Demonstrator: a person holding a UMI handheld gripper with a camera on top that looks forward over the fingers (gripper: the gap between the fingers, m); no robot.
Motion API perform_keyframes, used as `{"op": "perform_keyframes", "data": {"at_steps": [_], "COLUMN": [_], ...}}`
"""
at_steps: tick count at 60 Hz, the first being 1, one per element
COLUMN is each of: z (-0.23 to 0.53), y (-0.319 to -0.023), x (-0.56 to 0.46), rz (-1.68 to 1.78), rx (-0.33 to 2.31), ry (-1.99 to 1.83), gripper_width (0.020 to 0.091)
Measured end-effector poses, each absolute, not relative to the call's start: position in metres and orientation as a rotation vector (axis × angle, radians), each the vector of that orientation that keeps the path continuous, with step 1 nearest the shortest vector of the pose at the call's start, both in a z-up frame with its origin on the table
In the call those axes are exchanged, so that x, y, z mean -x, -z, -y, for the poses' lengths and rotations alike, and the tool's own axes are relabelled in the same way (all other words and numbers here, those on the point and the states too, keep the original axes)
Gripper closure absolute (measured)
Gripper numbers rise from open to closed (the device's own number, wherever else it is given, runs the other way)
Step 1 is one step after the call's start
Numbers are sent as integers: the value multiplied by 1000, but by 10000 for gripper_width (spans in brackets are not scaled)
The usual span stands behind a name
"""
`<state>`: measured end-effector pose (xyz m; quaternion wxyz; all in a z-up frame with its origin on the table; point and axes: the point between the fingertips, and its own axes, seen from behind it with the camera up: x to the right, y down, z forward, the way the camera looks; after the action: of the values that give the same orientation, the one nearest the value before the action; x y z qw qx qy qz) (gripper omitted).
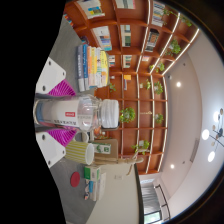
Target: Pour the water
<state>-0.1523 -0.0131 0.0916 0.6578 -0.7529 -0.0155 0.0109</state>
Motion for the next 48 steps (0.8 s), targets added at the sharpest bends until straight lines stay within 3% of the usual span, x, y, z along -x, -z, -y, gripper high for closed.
{"op": "perform_keyframes", "data": {"at_steps": [17, 24, 40, 48], "z": [9, -8, -70, -98], "y": [-92, -109, -161, -167], "x": [154, 157, 163, 135], "rz": [17, -104, -712, -1012], "rx": [1716, 1733, 1476, 1243], "ry": [-50, -144, -842, -1140], "gripper_width": [717, 716, 715, 716]}}
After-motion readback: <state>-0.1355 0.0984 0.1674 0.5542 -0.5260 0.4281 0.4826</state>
